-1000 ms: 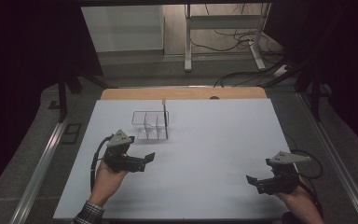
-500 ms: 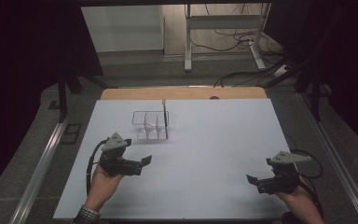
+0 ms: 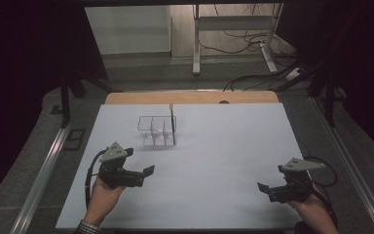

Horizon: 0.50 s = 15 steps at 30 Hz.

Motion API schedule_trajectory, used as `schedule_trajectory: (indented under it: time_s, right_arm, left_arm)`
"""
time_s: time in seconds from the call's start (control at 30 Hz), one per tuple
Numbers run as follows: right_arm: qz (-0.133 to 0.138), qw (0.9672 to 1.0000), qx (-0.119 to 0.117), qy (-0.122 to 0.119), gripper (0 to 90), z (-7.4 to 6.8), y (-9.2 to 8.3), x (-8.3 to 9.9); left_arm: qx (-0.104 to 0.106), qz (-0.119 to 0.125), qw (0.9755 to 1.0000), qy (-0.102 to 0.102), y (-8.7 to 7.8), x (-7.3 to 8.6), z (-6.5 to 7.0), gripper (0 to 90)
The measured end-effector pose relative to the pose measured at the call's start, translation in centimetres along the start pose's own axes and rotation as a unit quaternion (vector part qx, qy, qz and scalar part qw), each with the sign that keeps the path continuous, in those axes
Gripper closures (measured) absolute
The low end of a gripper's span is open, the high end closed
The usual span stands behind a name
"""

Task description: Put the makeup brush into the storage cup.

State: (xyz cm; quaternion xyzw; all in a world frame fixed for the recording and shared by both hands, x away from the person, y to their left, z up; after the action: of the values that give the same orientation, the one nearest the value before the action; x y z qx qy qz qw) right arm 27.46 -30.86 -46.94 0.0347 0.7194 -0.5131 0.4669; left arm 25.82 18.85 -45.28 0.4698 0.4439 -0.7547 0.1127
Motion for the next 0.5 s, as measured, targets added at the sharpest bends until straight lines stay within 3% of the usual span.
schedule_trajectory:
  time_s: [0.5]
  right_arm:
    - [0.000,1.0000,0.000,0.002,0.0,-0.02,0.01,-0.01]
  left_arm:
    - [-0.015,0.003,0.9999,-0.003,-1.01,1.01,-0.14,0.1]
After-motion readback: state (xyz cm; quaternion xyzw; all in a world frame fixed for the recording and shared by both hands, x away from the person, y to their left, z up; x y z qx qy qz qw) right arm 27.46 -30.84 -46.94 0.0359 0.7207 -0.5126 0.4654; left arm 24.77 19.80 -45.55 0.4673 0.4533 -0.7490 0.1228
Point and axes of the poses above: each handheld gripper's, and its own axes: y roughly forward along the jaws, x roughly out of its underside, z roughly to its right, the point moved 1 cm from there along y, roughly forward along the jaws, and after that the axes turned 2 degrees about -z, right-handed, at the moved point
